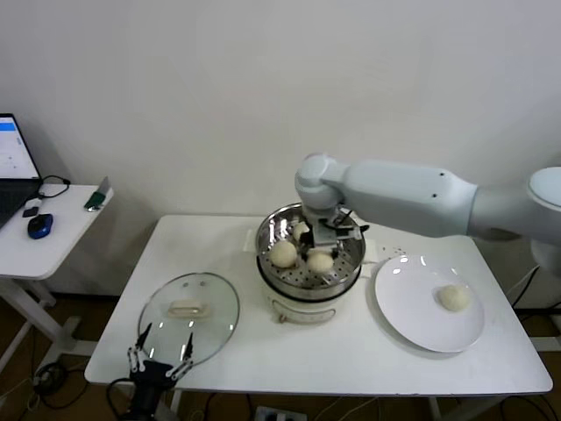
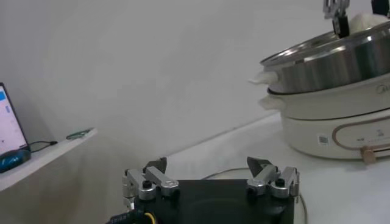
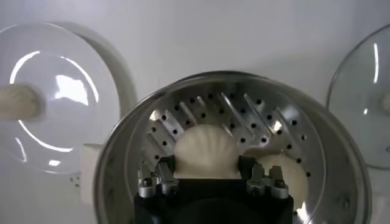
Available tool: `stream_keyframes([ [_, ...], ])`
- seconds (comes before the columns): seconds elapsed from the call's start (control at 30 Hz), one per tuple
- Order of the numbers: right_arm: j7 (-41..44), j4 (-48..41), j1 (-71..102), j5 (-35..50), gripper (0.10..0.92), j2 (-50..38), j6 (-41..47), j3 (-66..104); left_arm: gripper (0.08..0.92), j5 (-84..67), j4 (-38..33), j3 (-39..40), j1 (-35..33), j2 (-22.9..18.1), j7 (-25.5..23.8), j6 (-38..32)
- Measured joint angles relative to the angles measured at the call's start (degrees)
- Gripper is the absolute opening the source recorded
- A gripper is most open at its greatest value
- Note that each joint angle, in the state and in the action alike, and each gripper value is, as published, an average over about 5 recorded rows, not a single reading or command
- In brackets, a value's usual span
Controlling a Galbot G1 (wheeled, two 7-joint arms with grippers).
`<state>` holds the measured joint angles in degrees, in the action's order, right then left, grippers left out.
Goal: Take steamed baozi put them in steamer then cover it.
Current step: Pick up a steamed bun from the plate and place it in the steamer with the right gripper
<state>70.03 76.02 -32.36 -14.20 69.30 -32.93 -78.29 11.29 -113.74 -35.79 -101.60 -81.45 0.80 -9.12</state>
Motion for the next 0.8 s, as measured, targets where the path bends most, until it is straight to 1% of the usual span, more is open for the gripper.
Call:
stream_keyframes([
  [0.33,0.32,-1.05,1.89,0.11,0.680,1.80,0.02,-0.32,0.823,0.00,0.43,0.27,0.43,0.08,-0.04,0.12],
  [0.43,0.33,-1.33,2.28,-0.02,0.710,1.99,0.13,-0.31,0.823,0.01,0.51,0.27,0.47,0.05,-0.04,0.15],
  [0.6,0.50,-1.41,2.53,-0.38,0.809,1.92,0.08,0.06,0.823,0.15,0.52,0.36,0.51,-0.08,-0.04,0.19],
  [0.8,0.69,-1.41,1.97,-0.62,0.822,1.15,0.02,0.93,0.823,0.24,0.54,0.42,0.58,-0.11,-0.04,0.20],
])
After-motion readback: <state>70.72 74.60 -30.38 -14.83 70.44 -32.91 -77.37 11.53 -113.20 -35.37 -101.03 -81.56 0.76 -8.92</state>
